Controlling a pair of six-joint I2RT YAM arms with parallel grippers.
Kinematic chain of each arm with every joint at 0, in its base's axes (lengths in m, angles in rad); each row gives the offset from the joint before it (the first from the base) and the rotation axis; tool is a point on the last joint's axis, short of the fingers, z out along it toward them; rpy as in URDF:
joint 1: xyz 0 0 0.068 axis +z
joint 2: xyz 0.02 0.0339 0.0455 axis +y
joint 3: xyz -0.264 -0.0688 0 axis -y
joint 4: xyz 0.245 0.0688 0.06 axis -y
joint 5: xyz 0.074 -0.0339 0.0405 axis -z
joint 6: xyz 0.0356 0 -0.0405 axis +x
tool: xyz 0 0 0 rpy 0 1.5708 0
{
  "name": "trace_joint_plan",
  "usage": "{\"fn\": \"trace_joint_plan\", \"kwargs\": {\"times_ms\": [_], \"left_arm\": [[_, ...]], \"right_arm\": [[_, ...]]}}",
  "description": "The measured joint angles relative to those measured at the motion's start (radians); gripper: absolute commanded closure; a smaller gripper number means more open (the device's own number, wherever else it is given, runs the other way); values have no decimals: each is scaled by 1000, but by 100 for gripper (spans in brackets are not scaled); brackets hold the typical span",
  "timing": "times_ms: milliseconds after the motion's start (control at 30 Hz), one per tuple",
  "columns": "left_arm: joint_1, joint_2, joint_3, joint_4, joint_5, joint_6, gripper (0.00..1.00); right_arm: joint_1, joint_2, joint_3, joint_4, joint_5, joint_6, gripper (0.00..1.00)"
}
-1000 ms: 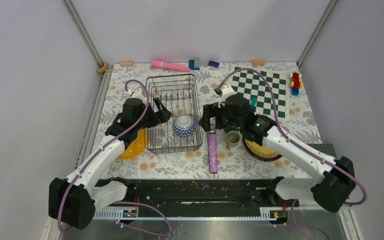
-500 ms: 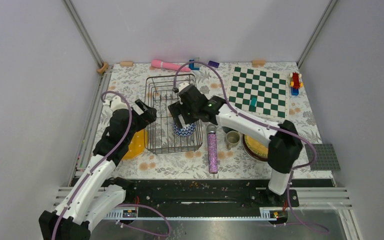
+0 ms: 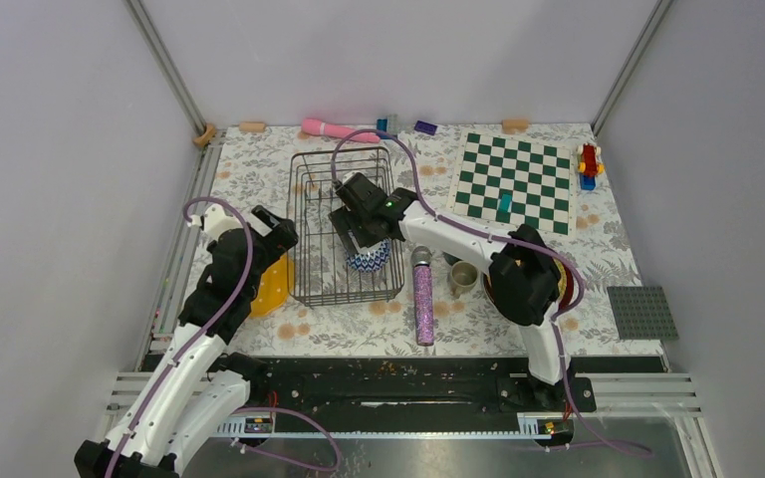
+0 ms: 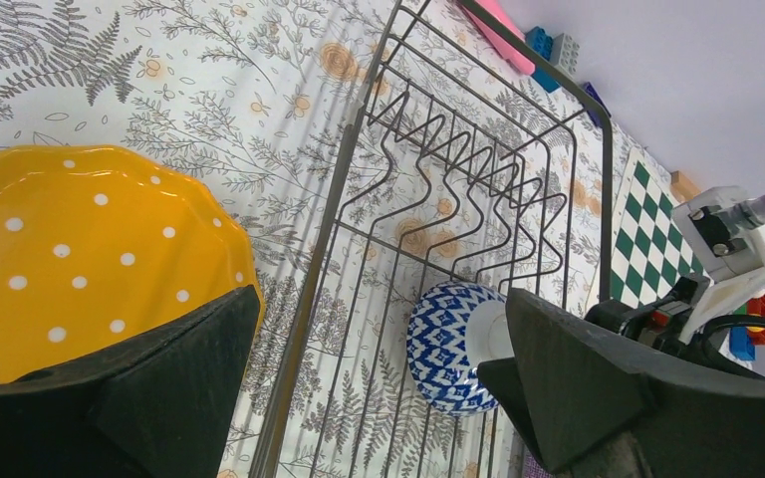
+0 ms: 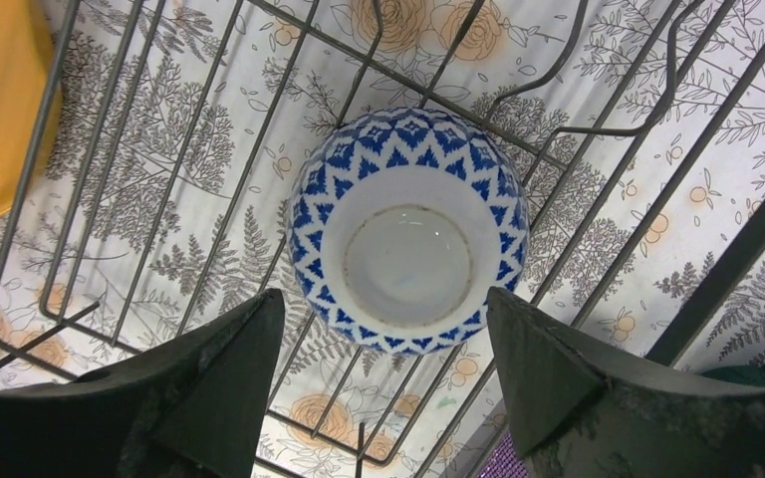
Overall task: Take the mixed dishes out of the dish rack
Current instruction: Pick up the bowl from the dish rack.
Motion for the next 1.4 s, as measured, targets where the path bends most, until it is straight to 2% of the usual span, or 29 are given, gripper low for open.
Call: {"fn": "trace_joint_plan", "kwargs": {"times_ms": [433, 600, 700, 900, 1033, 1267, 1400], "left_arm": [[0, 13, 0, -4, -16, -7, 1], [0, 13, 0, -4, -17, -8, 1], [0, 13, 0, -4, -17, -8, 1], [0, 23, 0, -4, -16, -8, 1], [0, 29, 0, -3, -16, -8, 1], [0, 33, 0, -3, -16, -8, 1], [0, 33, 0, -3, -16, -8, 1]], "right_arm": [[0, 53, 16, -10, 30, -4, 39], [0, 53, 16, -8, 34, -3, 40], [0, 53, 16, -8, 34, -3, 44], [1, 53, 16, -6, 43, -3, 47], [1, 53, 16, -6, 51, -3, 56], [1, 53, 16, -5, 57, -3, 80], [1, 53, 13, 5, 58, -3, 89]]}}
